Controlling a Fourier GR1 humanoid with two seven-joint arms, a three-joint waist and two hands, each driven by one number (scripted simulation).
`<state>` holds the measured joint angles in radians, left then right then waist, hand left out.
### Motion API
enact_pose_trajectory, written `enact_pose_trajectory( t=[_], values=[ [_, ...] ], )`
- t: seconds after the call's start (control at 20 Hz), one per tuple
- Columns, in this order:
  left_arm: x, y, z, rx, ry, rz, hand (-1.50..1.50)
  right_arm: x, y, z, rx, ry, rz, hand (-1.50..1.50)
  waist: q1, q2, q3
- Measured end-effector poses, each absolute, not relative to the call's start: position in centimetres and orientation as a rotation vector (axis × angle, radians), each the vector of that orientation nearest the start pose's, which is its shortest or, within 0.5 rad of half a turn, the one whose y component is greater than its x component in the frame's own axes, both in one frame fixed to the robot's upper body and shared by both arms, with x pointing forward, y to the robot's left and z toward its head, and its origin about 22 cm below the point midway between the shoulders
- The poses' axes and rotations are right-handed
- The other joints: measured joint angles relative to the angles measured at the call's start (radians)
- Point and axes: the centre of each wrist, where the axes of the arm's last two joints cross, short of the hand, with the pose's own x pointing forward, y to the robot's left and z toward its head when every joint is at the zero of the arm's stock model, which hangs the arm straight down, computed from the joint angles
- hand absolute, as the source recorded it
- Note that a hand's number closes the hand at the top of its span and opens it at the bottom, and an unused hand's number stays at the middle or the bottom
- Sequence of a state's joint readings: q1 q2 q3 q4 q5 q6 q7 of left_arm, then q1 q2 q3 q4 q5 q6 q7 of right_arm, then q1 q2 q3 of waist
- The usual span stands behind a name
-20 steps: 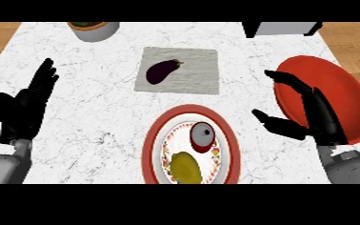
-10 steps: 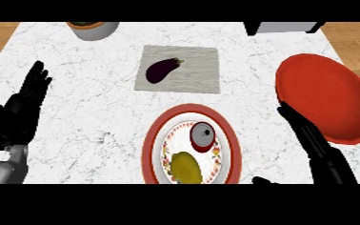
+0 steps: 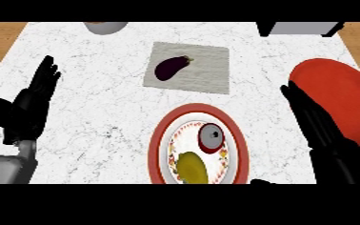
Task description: Pick the can from the plate and place it in the bowl
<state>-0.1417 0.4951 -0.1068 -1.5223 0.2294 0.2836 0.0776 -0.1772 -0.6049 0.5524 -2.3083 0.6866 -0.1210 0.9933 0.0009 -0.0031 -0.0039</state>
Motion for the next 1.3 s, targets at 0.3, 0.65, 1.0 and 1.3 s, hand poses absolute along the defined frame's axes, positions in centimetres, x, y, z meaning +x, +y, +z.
enact_pose_trajectory(
  t=[0.3, 0.65, 1.0, 1.3],
  values=[
    [27.9, 30.5, 5.6, 0.321, -1.572, -0.084, 0.00, 18.6, -16.3, 18.8, -0.809, -1.398, 0.915, -1.50, 0.017, 0.005, -0.001],
    [27.5, 30.4, 5.5, 0.310, -1.576, -0.095, 0.00, 22.2, -14.9, 18.5, -0.684, -1.242, 1.042, -1.50, 0.023, 0.005, 0.000],
    [28.1, 30.2, 6.2, 0.308, -1.575, -0.086, 0.00, 25.0, -13.4, 17.0, -0.570, -1.076, 1.164, -1.50, 0.018, 0.004, 0.001],
    [27.7, 30.2, 5.6, 0.311, -1.570, -0.086, 0.00, 26.5, -12.3, 15.9, -0.548, -0.976, 1.247, -1.50, 0.014, 0.002, 0.001]
  ],
)
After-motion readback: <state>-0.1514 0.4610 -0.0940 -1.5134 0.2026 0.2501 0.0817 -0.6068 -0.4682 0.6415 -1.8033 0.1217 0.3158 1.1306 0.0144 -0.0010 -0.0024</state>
